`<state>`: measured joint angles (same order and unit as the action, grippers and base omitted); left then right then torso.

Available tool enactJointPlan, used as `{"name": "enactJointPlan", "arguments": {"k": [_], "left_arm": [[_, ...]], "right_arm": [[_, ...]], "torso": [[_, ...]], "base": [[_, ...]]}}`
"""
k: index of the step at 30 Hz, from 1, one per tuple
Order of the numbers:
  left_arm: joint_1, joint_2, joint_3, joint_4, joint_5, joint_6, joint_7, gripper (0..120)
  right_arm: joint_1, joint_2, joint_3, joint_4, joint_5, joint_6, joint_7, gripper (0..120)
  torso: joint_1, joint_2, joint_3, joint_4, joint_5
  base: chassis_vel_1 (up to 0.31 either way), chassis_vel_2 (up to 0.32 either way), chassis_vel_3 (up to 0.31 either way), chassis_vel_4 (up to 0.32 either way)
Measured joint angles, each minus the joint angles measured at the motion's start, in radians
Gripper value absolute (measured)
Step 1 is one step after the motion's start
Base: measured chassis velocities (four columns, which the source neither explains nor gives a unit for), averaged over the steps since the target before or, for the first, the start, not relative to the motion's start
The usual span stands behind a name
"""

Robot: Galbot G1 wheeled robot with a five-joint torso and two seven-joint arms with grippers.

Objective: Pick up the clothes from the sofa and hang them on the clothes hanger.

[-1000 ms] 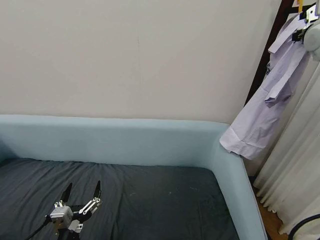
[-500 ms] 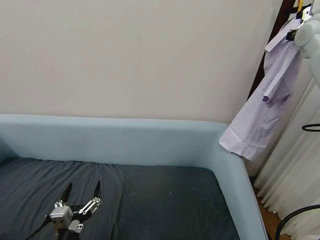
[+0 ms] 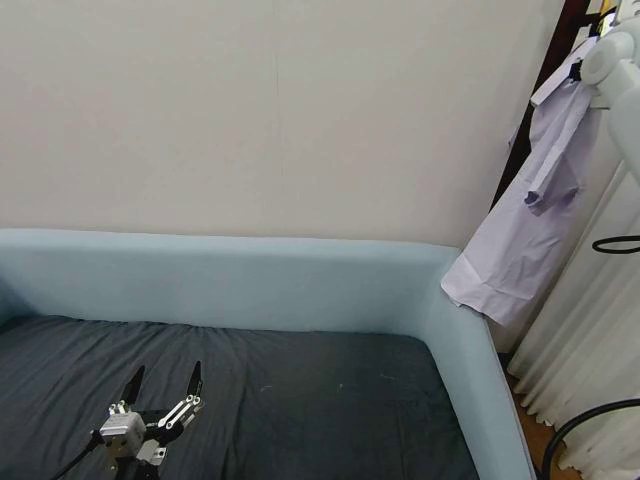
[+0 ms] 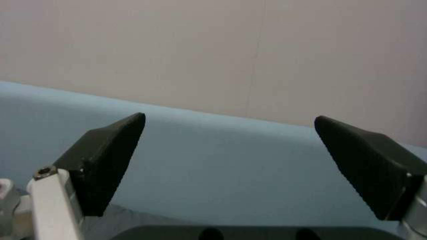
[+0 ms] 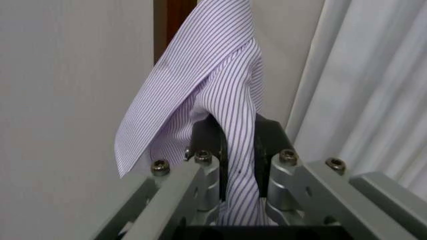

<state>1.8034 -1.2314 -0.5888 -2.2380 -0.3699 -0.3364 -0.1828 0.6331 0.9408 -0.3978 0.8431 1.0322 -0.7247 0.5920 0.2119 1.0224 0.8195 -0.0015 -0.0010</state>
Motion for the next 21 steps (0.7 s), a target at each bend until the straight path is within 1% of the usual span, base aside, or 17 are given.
{"name": "enactJointPlan", "arguments": {"k": [5,7,9,11,14,15,18,19,21], "left_arm": [[0.0,0.0,0.0,0.0,0.0,0.0,0.0,100],[0.0,0.0,0.0,0.0,0.0,0.0,0.0,100],[0.0,0.0,0.0,0.0,0.0,0.0,0.0,100],[0.0,0.0,0.0,0.0,0.0,0.0,0.0,100],[0.0,0.0,0.0,0.0,0.0,0.0,0.0,100],[0.0,0.0,0.0,0.0,0.0,0.0,0.0,100],[0.0,0.0,0.0,0.0,0.0,0.0,0.0,100],[0.0,0.0,0.0,0.0,0.0,0.0,0.0,100],[0.0,0.0,0.0,0.0,0.0,0.0,0.0,100]], "right_arm": [[0.015,0.017,-0.027,-0.033,0.003,-0.003,-0.013,8],[0.039,0.041,-0.041,-0.076,-0.014,-0.003,-0.038,8],[0.067,0.065,-0.06,-0.123,-0.037,0.002,-0.068,8],[0.079,0.075,-0.071,-0.146,-0.05,0.004,-0.085,8],[0.085,0.079,-0.083,-0.156,-0.057,0.007,-0.098,8],[0.084,0.078,-0.088,-0.155,-0.063,0.009,-0.107,10],[0.073,0.066,-0.091,-0.129,-0.066,0.015,-0.115,21],[0.073,0.066,-0.091,-0.129,-0.066,0.015,-0.115,21],[0.066,0.054,-0.098,-0.108,-0.065,0.017,-0.118,31]], "torso": [[0.0,0.0,0.0,-0.0001,0.0004],[0.0,0.0,0.0,-0.0002,0.0005],[0.0,0.0,0.0,0.0002,0.0004],[0.0,0.0,0.0,0.0003,-0.0003],[0.0,0.0,0.0,0.0005,-0.0002],[0.0,0.0,0.0,0.0005,0.0002],[0.0,0.0,0.0,0.0005,0.0001],[0.0,0.0,0.0,0.0005,0.0001],[0.0,0.0,0.0,0.0006,0.0002]], "base": [[0.0,0.0,0.0,0.0],[0.0,0.0,0.0,0.0],[0.0,0.0,0.0,0.0],[0.0,0.0,0.0,0.0],[0.0,0.0,0.0,0.0],[0.0,0.0,0.0,0.0],[0.0,0.0,0.0,0.0],[0.0,0.0,0.0,0.0],[0.0,0.0,0.0,0.0]]}}
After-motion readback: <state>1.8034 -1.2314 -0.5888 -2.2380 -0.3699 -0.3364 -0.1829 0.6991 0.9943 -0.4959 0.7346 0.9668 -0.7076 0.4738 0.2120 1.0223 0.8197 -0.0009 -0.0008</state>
